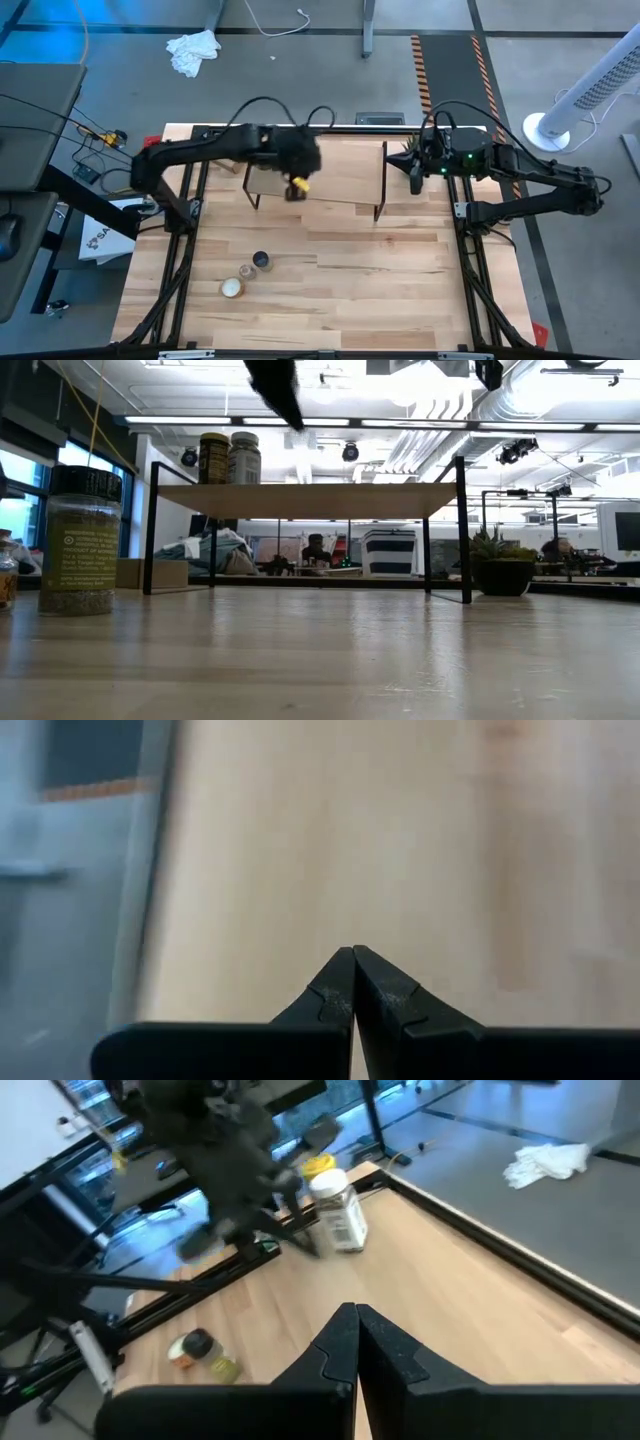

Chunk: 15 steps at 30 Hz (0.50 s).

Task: Shelf spices
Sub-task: Put the black seasoning bottle on the shelf

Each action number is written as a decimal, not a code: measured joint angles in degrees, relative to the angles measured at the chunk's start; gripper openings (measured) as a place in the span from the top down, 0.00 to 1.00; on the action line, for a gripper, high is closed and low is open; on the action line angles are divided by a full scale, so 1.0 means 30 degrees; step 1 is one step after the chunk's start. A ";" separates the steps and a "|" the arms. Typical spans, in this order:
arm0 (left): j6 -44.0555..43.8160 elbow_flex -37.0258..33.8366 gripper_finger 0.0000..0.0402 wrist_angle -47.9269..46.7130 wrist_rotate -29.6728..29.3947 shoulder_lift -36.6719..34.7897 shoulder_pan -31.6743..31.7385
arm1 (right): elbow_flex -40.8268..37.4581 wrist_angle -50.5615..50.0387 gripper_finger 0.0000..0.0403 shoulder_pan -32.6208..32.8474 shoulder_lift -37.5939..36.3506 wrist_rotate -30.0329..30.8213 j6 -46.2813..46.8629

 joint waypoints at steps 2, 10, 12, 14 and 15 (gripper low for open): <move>-0.0818 -0.0426 1.00 -0.1223 0.0667 -0.1030 -0.0775 | 0.0000 -0.0116 1.00 0.0000 -0.0042 -0.0696 -0.0030; -0.8697 -0.5877 1.00 -0.4578 -0.1178 -0.7244 -0.7801 | 0.0000 -0.0126 1.00 0.0020 -0.0044 -0.3289 -0.0037; -1.0633 -0.7218 1.00 -0.4300 -0.1555 -0.8277 -0.9513 | 0.0000 -0.0131 1.00 0.0022 -0.0014 -0.3616 -0.0037; -1.2499 -0.8135 0.99 -0.4121 -0.1878 -0.8843 -1.0671 | 0.0007 -0.0126 1.00 0.0022 0.0114 -0.3931 0.0124; -1.3341 -0.8516 0.98 -0.4190 -0.2004 -0.8999 -1.1090 | 0.0007 -0.0137 1.00 0.0029 0.0212 -0.3967 0.0281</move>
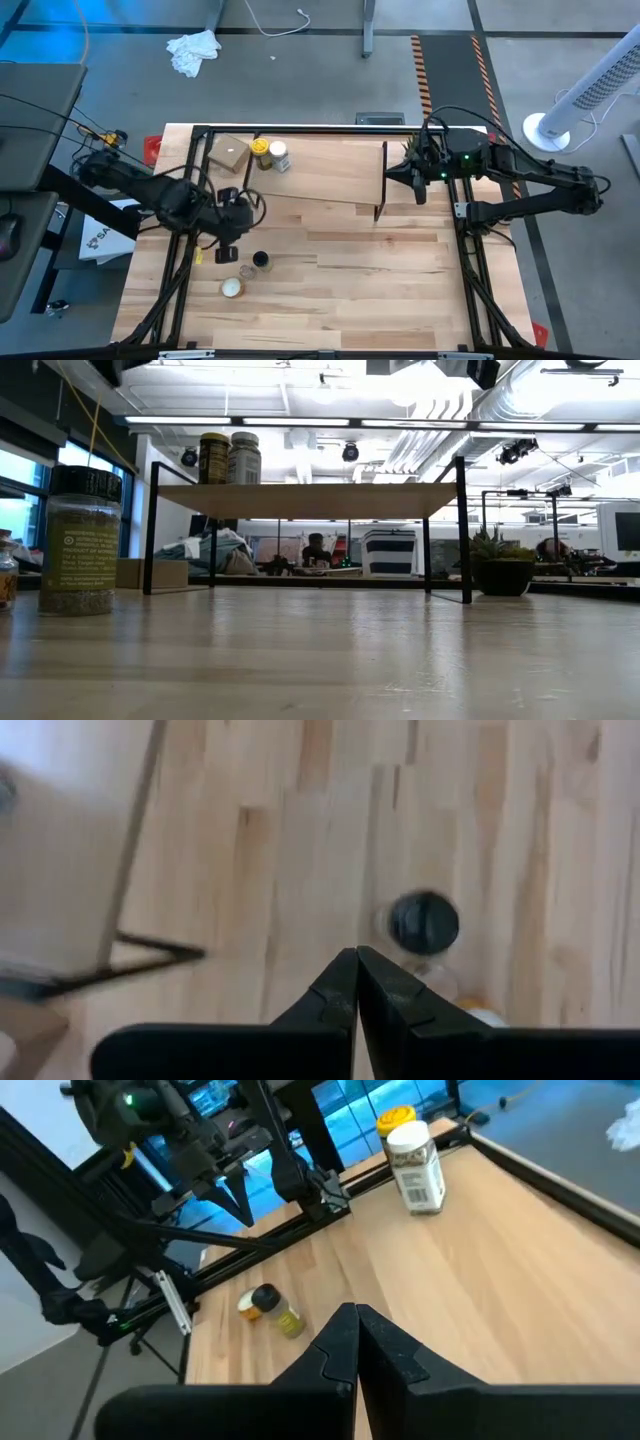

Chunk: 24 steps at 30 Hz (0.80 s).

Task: Shelf spices
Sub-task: Put the black seasoning bottle on the shelf

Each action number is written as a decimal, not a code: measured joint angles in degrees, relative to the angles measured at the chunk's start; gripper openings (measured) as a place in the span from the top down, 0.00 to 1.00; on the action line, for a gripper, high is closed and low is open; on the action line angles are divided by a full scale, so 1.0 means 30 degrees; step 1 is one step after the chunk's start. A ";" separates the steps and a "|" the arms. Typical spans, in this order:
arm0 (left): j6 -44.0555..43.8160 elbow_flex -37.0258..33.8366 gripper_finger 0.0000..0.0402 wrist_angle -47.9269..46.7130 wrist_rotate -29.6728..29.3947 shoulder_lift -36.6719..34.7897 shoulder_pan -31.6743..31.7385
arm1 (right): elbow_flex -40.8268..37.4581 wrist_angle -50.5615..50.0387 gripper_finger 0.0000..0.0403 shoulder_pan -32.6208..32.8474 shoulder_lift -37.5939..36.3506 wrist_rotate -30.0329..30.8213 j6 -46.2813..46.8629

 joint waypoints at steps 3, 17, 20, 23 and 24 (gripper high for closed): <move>-0.0723 -0.1076 0.94 -0.0009 -0.0450 -0.0394 -0.1003 | 0.0000 0.0025 1.00 0.0197 0.0380 0.0000 0.0651; 0.0344 -0.3286 0.46 0.0182 -0.2591 -0.1439 -0.3395 | 0.0000 0.2338 1.00 0.2429 0.3055 0.1859 0.4393; -0.0139 -0.3683 0.37 0.1470 -0.2345 -0.1431 -0.3637 | 0.0000 0.2796 1.00 0.2576 0.3453 0.1933 0.4862; -0.0517 -0.3936 0.30 0.2394 -0.2047 -0.1417 -0.3796 | 0.0000 0.2946 1.00 0.2784 0.3675 0.1933 0.4891; -0.0687 -0.3942 0.28 0.2572 -0.2021 -0.1417 -0.3812 | 0.0000 0.2950 1.00 0.2837 0.3703 0.1933 0.4935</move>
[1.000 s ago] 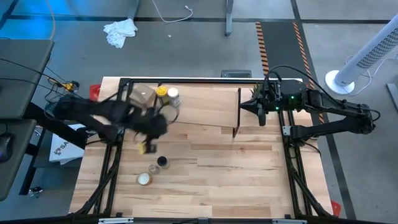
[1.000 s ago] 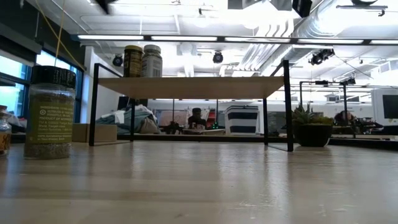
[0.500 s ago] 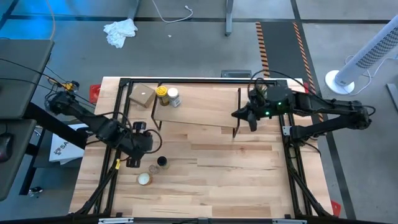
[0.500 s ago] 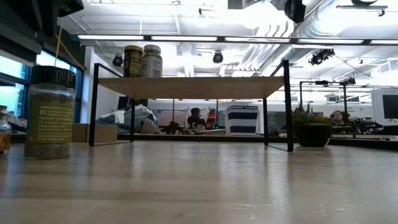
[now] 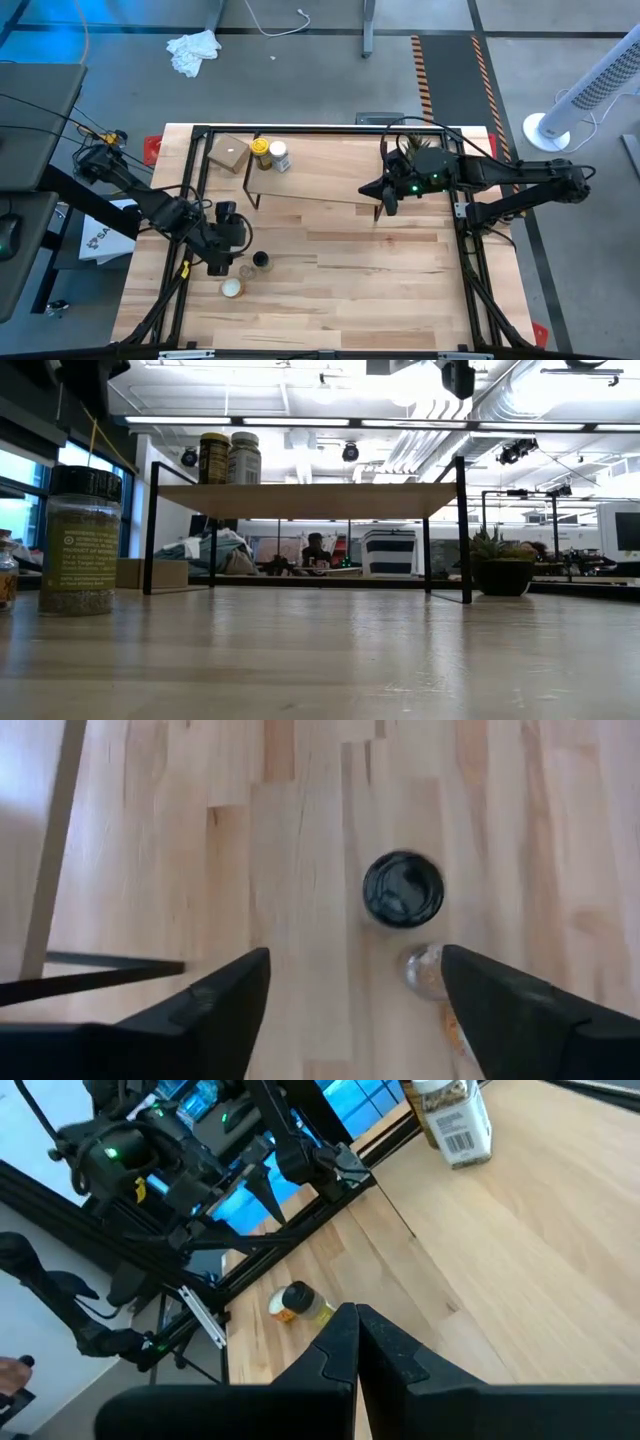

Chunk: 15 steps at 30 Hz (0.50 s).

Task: Shelf spices
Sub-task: Put the black seasoning bottle on the shelf

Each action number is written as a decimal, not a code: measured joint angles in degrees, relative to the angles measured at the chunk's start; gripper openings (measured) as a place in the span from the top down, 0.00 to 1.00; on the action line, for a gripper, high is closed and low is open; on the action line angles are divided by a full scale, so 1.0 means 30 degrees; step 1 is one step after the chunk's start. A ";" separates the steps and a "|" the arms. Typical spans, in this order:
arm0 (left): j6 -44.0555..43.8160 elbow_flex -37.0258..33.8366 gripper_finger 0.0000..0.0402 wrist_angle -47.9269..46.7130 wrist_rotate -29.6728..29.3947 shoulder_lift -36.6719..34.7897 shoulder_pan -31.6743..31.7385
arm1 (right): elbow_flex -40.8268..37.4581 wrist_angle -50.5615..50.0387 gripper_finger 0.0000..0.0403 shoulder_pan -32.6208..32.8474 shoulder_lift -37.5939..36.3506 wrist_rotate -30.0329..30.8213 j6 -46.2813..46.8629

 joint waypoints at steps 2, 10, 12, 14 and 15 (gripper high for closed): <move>-0.0088 0.0000 0.25 0.0237 -0.0015 0.0000 0.0007 | 0.0000 -0.0085 1.00 0.0078 0.0021 0.0000 0.0066; 0.1256 0.0000 0.23 0.1511 -0.0244 0.0309 0.0457 | 0.0000 -0.0125 1.00 0.0070 0.0078 0.0007 0.0081; 0.2202 0.0000 0.23 0.2119 0.0043 0.0761 0.0677 | 0.0000 -0.0124 1.00 0.0070 0.0085 0.0007 0.0115; 0.3109 0.0000 0.23 0.2956 0.0509 0.1344 0.0983 | 0.0000 -0.0128 1.00 0.0070 0.0085 0.0000 0.0337; 0.3446 0.0000 0.23 0.3293 0.0923 0.1640 0.1150 | 0.0000 -0.0131 1.00 0.0070 0.0085 0.0000 0.0422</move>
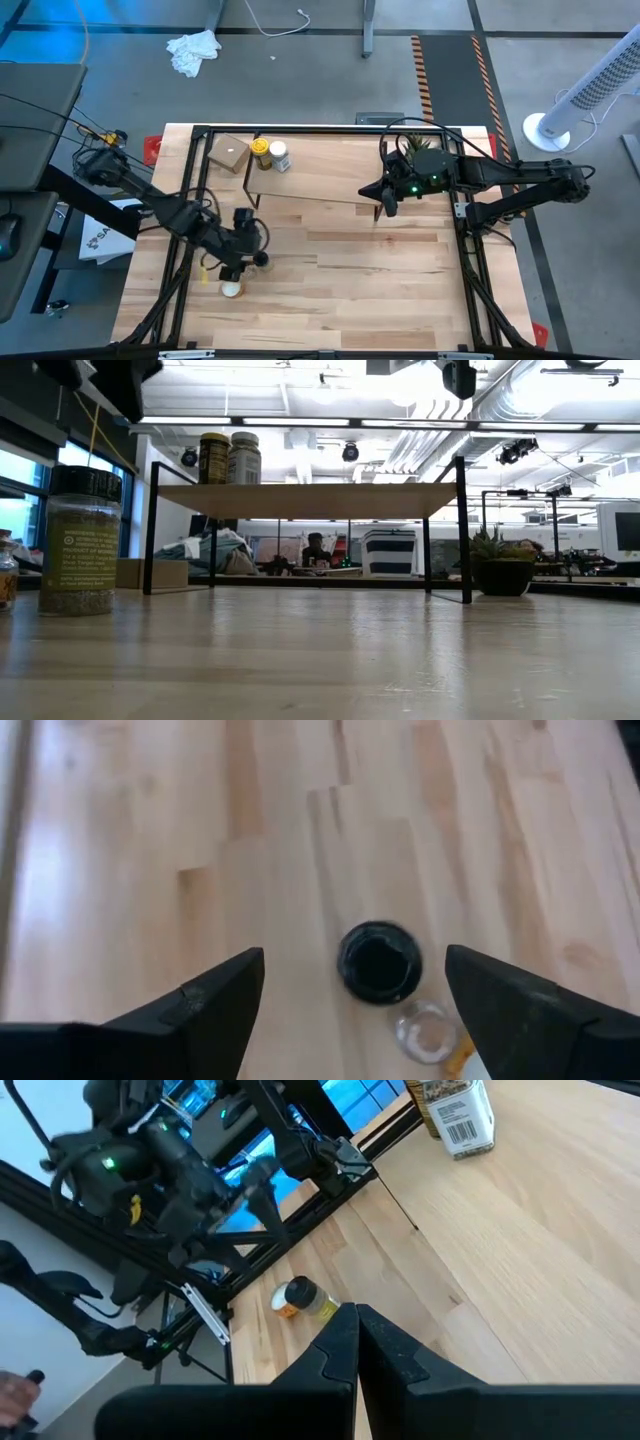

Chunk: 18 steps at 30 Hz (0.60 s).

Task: Shelf spices
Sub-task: Put the black seasoning bottle on the shelf

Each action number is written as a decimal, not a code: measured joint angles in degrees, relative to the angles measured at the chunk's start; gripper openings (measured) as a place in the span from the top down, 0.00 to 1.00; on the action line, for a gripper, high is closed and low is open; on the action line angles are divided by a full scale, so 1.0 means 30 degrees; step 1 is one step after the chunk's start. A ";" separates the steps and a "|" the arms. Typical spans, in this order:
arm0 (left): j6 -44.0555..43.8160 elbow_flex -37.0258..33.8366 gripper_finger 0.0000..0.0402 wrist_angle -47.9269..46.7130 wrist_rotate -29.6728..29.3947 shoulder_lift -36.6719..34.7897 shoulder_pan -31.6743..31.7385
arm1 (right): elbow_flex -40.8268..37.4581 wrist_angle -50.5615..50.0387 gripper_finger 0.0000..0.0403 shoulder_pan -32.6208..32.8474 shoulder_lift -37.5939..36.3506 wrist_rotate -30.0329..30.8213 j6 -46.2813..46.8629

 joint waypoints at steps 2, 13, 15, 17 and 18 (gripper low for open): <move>0.0331 0.0000 0.23 0.0369 0.0668 0.0560 0.0263 | 0.0000 0.0005 1.00 0.0000 0.0000 0.0000 0.0008; 0.2494 0.0000 0.23 0.0440 0.2370 0.3654 0.0701 | 0.0000 -0.0073 1.00 0.0007 0.0000 -0.0058 -0.0219; 0.2693 0.0000 0.23 0.0826 0.2453 0.4066 0.0744 | 0.0000 -0.0080 1.00 0.0007 0.0000 -0.0066 -0.0359; 0.2829 0.0004 0.23 0.1233 0.2912 0.4457 0.0810 | 0.0000 -0.0080 1.00 0.0004 0.0000 -0.0066 -0.0469; 0.2847 0.0007 0.23 0.1374 0.3064 0.4702 0.0810 | 0.0000 -0.0076 1.00 0.0007 0.0000 -0.0066 -0.0491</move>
